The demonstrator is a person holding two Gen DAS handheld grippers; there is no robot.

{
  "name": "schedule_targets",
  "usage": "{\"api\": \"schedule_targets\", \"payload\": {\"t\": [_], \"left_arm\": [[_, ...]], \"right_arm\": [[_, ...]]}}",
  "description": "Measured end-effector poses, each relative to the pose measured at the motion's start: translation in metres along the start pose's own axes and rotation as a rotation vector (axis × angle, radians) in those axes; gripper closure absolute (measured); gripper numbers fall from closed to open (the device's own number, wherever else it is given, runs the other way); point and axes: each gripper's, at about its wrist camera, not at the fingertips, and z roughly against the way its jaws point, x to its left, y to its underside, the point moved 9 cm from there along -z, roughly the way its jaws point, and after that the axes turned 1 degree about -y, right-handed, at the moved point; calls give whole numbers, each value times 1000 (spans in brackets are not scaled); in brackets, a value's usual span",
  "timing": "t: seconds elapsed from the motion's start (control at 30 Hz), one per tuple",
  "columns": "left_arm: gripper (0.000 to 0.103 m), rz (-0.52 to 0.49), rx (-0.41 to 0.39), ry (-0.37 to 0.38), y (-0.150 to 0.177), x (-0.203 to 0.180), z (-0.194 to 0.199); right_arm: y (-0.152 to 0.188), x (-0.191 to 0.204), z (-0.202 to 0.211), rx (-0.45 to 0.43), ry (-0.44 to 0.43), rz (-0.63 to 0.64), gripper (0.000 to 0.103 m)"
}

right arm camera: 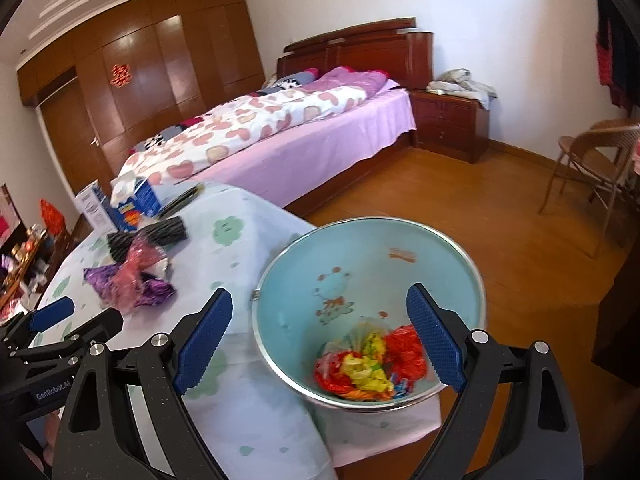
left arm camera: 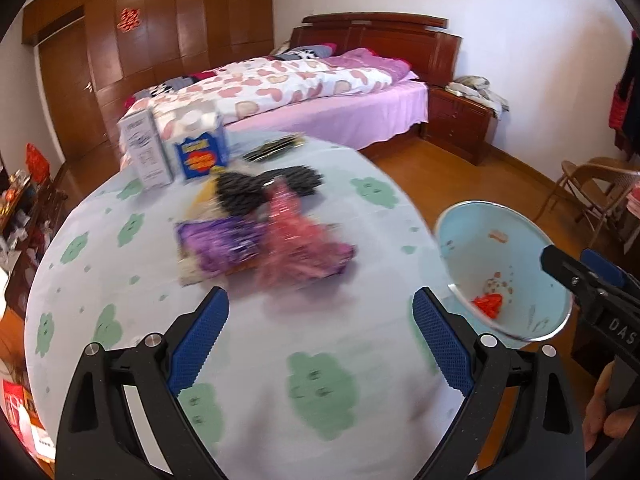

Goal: Collect trash
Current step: 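Move both open tools back over the remaining trash on the table, then grasp the pink translucent plastic bag with the right tool while the left tool grasps the purple cloth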

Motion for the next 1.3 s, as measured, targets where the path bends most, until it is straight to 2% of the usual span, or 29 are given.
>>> {"api": "schedule_targets", "payload": {"t": [0.3, 0.37, 0.53, 0.7, 0.87, 1.1, 1.13, 1.23, 1.3], "left_arm": [[12, 77, 29, -104, 25, 81, -3], [12, 105, 35, -112, 30, 98, -3], [12, 158, 42, -135, 35, 128, -3], [12, 167, 24, -148, 33, 148, -2], [15, 176, 14, -135, 32, 155, -4], [18, 184, 20, -118, 32, 163, -12], [18, 186, 21, -117, 32, 164, -13], [19, 183, 17, -113, 31, 165, -13], [19, 183, 16, -111, 30, 165, -13]], "right_arm": [[10, 48, -11, 44, -80, 60, 18], [11, 65, -15, 56, -113, 75, 24], [10, 99, -27, 69, -173, 88, 27], [4, 139, -45, 100, -243, 113, 32], [-6, 164, -66, 128, -287, 101, 43], [-3, 194, -107, 229, -346, 131, 44], [-3, 195, -109, 237, -348, 139, 46], [6, 203, -112, 275, -382, 166, 65], [9, 205, -109, 275, -400, 174, 71]]}}
